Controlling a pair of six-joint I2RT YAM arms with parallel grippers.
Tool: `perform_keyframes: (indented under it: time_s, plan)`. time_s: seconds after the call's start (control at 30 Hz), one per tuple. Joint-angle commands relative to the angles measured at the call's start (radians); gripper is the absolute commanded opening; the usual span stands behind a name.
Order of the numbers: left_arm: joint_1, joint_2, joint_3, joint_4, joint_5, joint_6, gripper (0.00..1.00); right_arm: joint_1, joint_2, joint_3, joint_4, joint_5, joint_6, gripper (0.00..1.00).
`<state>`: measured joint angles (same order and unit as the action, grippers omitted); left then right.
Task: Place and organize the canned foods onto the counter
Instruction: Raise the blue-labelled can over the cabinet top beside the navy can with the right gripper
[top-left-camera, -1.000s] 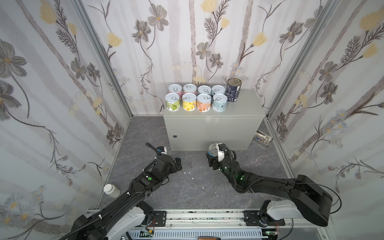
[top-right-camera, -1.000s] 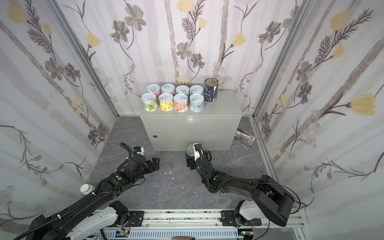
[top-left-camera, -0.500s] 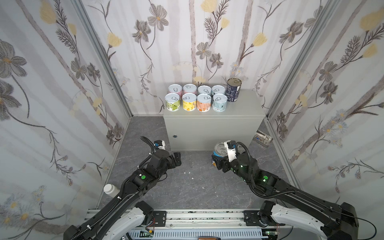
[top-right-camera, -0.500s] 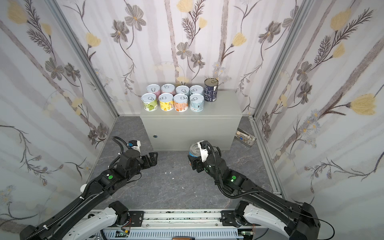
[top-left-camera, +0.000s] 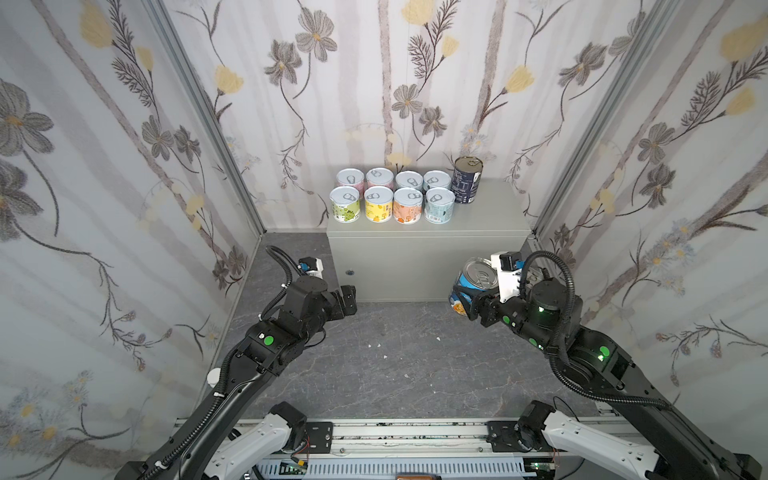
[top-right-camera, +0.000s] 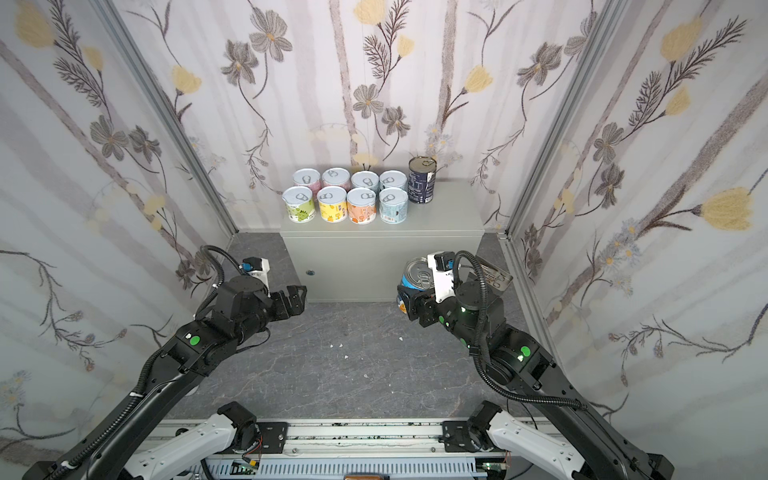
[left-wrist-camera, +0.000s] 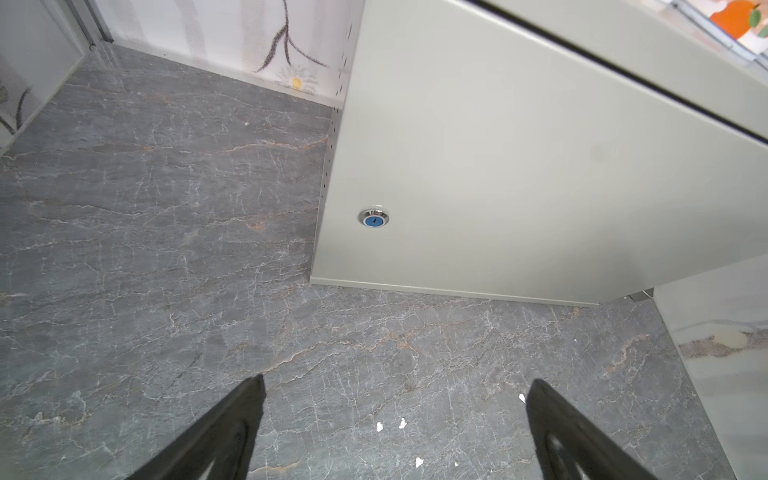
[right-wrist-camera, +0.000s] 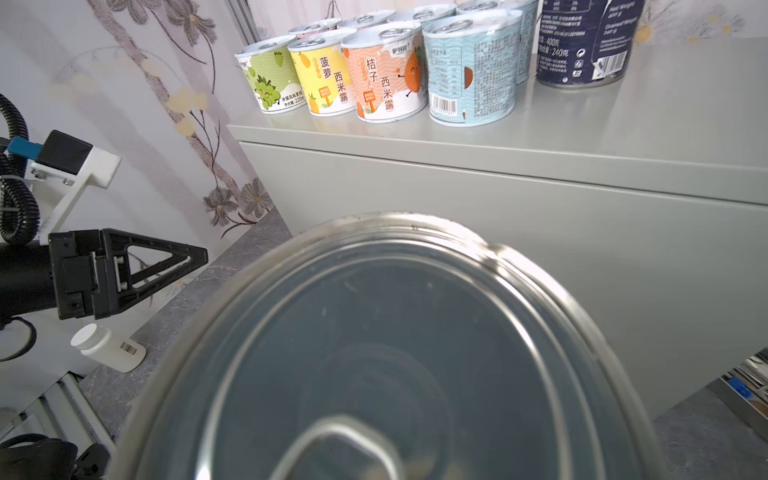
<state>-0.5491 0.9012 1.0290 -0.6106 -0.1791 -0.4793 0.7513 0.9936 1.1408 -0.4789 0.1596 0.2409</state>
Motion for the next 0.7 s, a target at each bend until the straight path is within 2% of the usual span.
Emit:
perform_keyframes:
  time_s: [0.0, 0.27, 0.5, 0.67]
  plan:
    - [0.007, 0.016, 0.046, -0.031, 0.005, 0.038, 1.0, -0.039, 0.03, 0.094, 0.022, -0.044, -0.027, 0.38]
    - [0.024, 0.067, 0.112, -0.047, -0.007, 0.106, 1.0, -0.165, 0.173, 0.346, -0.074, -0.127, -0.064, 0.37]
    - [0.059, 0.093, 0.13, -0.041, 0.056, 0.12, 1.0, -0.291, 0.31, 0.516, -0.087, -0.225, -0.072, 0.36]
    - [0.085, 0.105, 0.128, -0.027, 0.099, 0.138, 1.0, -0.344, 0.426, 0.64, -0.091, -0.258, -0.076, 0.35]
